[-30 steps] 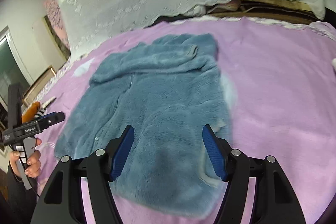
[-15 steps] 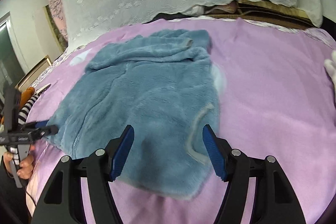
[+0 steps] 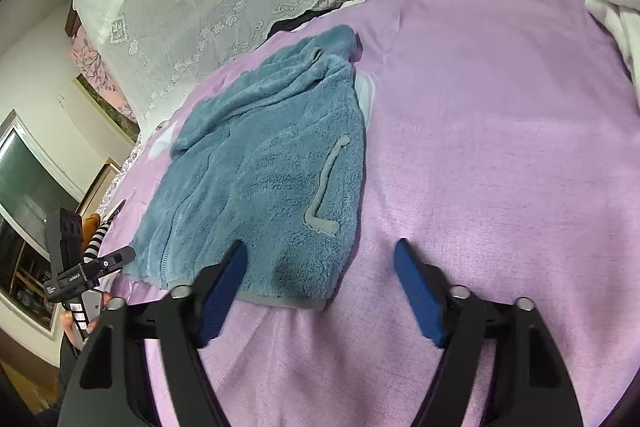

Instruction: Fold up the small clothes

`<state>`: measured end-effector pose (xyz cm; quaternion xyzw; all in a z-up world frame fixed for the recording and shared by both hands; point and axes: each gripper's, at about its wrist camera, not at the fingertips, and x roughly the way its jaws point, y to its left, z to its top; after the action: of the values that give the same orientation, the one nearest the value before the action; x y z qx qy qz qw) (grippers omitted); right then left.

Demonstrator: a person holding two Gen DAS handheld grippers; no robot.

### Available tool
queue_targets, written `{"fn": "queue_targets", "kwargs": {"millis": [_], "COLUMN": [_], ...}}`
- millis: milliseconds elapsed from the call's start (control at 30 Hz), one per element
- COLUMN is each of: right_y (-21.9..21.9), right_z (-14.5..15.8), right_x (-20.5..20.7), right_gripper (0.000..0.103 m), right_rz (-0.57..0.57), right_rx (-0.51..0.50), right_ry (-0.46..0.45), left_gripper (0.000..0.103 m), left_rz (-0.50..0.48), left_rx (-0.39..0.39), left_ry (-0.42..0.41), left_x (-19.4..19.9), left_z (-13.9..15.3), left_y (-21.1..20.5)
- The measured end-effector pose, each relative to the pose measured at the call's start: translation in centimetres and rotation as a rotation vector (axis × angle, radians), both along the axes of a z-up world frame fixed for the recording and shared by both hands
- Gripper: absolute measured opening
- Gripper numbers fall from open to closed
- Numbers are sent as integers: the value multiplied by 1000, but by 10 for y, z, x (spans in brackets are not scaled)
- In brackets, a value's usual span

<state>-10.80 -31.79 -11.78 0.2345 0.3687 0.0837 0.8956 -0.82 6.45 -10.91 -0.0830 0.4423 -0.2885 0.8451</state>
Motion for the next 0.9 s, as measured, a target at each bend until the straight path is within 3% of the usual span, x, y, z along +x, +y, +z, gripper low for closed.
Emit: {"fn": "queue_targets", "kwargs": {"millis": [133, 333, 567, 700, 900], "right_y": [7, 25, 24, 26, 23], "right_z": [-4, -6, -6, -6, -7], "right_x": [20, 36, 30, 29, 30], "right_gripper": [61, 61, 40, 39, 39], "right_rz": [45, 83, 73, 71, 70], "right_rx": [8, -69, -66, -84, -72], "right_ry": [40, 41, 24, 23, 28], "left_gripper": [91, 82, 60, 38, 33], "left_rz": [-7, 17, 70, 64, 67], "left_rx": [1, 107, 255, 272, 258], "left_ry": [-3, -29, -150, -194, -198], "left_x": [3, 11, -6, -15, -16], "left_z": [1, -3, -1, 2, 4], "left_y": [-1, -14, -28, -32, -29]}}
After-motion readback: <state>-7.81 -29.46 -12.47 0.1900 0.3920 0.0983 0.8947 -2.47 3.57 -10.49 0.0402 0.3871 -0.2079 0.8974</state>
